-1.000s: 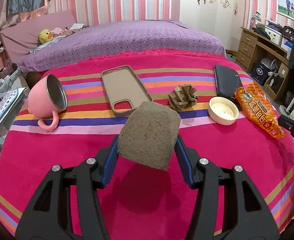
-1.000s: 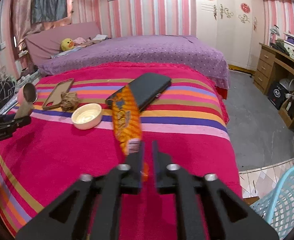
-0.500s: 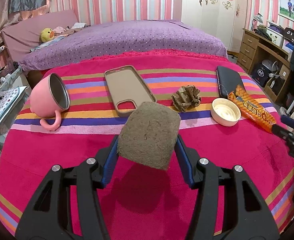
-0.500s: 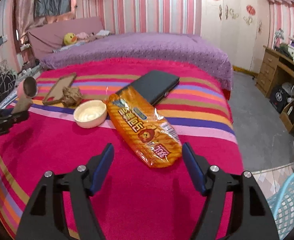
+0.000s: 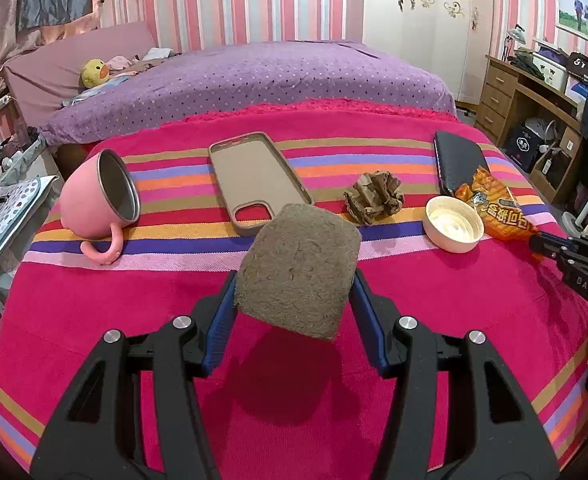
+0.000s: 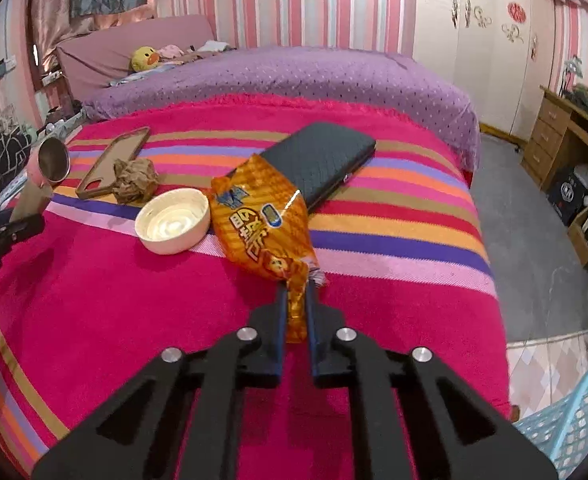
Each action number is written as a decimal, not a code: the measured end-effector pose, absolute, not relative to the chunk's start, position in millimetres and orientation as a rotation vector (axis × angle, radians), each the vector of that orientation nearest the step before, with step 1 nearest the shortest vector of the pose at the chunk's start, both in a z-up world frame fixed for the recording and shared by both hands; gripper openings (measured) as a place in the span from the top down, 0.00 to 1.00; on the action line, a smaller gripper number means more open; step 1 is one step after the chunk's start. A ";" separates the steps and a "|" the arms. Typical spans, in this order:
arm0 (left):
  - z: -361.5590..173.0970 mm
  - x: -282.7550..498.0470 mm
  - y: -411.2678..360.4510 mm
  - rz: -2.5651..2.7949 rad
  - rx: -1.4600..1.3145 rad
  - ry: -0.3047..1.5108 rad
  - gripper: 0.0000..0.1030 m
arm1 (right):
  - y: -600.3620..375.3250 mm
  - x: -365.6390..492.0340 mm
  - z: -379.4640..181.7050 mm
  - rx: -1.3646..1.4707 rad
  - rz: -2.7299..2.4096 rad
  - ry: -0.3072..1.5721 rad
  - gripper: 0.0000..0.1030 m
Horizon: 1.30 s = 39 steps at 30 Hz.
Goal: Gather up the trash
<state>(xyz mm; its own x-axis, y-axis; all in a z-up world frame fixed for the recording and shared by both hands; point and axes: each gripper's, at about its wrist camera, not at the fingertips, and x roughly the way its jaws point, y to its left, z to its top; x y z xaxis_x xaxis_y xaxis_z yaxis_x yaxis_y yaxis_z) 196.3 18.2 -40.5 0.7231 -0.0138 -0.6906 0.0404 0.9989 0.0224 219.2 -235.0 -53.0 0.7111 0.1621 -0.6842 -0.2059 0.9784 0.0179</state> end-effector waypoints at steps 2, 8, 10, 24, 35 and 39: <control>-39.9 194.8 16.9 -0.030 0.041 0.755 0.48 | -236.3 212.8 -47.7 -0.075 0.197 0.723 0.93; -34.0 187.7 9.3 -0.038 0.033 0.741 0.48 | -257.8 185.2 -28.1 -0.037 0.174 0.642 0.94; -30.8 184.2 4.9 -0.044 0.025 0.737 0.48 | -266.1 176.0 -20.8 -0.011 0.174 0.623 0.94; -11.6 137.0 -95.5 -0.143 0.049 0.668 0.48 | -365.1 92.0 -1.8 0.068 0.069 0.591 0.94; -14.3 114.4 -241.2 -0.350 0.064 0.669 0.48 | -491.5 23.8 -6.4 0.077 -0.162 0.614 0.94; -21.0 107.6 -292.0 -0.415 0.074 0.679 0.48 | -531.3 4.6 -14.5 0.109 -0.235 0.623 0.94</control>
<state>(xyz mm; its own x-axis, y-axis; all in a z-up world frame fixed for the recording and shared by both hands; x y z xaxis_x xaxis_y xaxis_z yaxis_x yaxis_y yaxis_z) 107.6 -292.0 -21.0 0.6999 -0.3483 -0.6236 0.3961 0.9158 -0.0670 4.6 -531.3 -14.5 0.7864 -0.1850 -0.5894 0.2503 0.9677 0.0301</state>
